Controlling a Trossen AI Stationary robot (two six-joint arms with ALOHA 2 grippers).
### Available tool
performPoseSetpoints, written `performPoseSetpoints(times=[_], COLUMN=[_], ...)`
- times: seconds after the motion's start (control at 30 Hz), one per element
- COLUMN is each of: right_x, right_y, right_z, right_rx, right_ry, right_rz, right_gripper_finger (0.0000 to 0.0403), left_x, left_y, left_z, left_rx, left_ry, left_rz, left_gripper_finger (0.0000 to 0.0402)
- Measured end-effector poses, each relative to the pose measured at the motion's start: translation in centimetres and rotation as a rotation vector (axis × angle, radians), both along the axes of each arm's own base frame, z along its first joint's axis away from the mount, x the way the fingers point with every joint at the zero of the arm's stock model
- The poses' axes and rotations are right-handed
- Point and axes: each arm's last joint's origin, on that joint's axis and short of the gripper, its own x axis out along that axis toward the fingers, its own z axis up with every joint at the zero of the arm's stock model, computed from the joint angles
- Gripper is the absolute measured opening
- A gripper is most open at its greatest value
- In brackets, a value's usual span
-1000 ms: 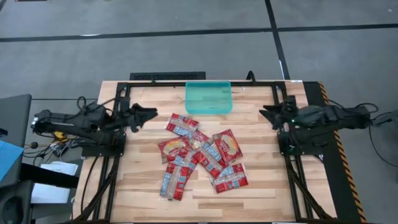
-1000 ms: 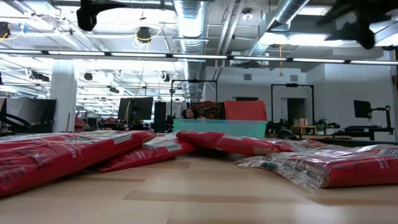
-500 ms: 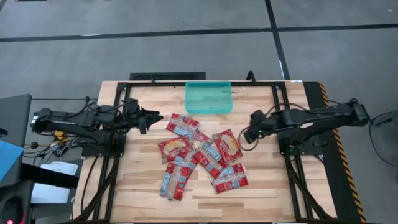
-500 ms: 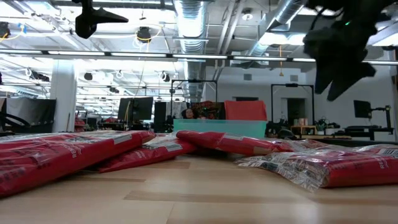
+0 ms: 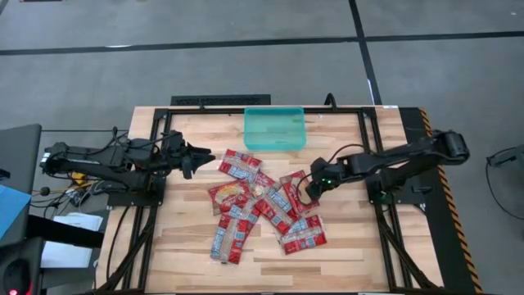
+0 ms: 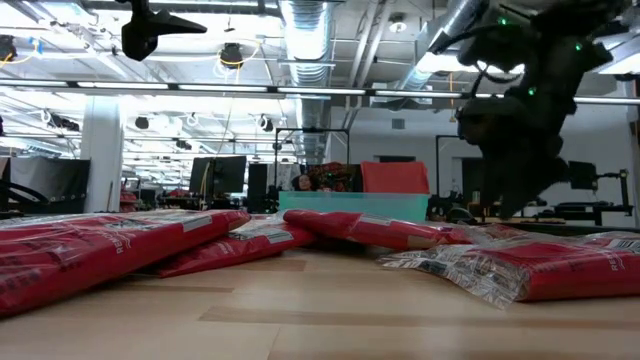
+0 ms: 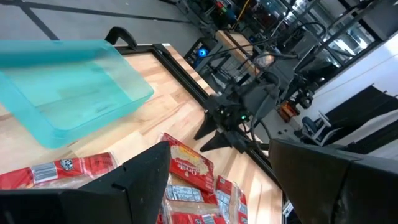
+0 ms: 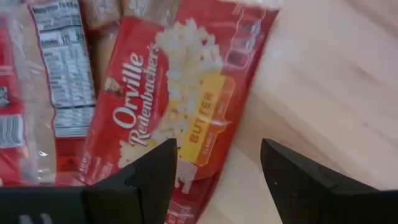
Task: Sort popcorn bags into baskets
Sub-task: Put the red popcorn bag into the green bin
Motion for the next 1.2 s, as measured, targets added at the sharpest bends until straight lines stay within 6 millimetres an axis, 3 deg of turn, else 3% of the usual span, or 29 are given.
performPoseSetpoints(times=[0.27,0.97,1.07,1.2], right_x=[-0.1,0.8,0.8,0.9], right_y=[0.0,0.2,0.2,0.2], right_z=[-2.7,-3.4,-3.5,-3.5], right_rx=[0.003,0.001,0.004,0.003], right_ry=[-0.006,-0.043,-0.040,-0.041], right_rz=[0.002,0.085,0.098,0.111], right_gripper_finger=[0.0257,0.0254,0.0238,0.0182], left_x=[0.0,0.0,-0.1,-0.1], left_y=[0.0,0.0,0.0,0.1], left_z=[0.0,-0.3,-0.5,-0.6], left_rx=[-0.002,-0.015,-0.021,-0.021], left_ry=[-0.003,0.030,0.050,0.054], left_rz=[-0.005,0.004,0.012,0.026], left_gripper_finger=[0.0260,0.0260,0.0260,0.0260])
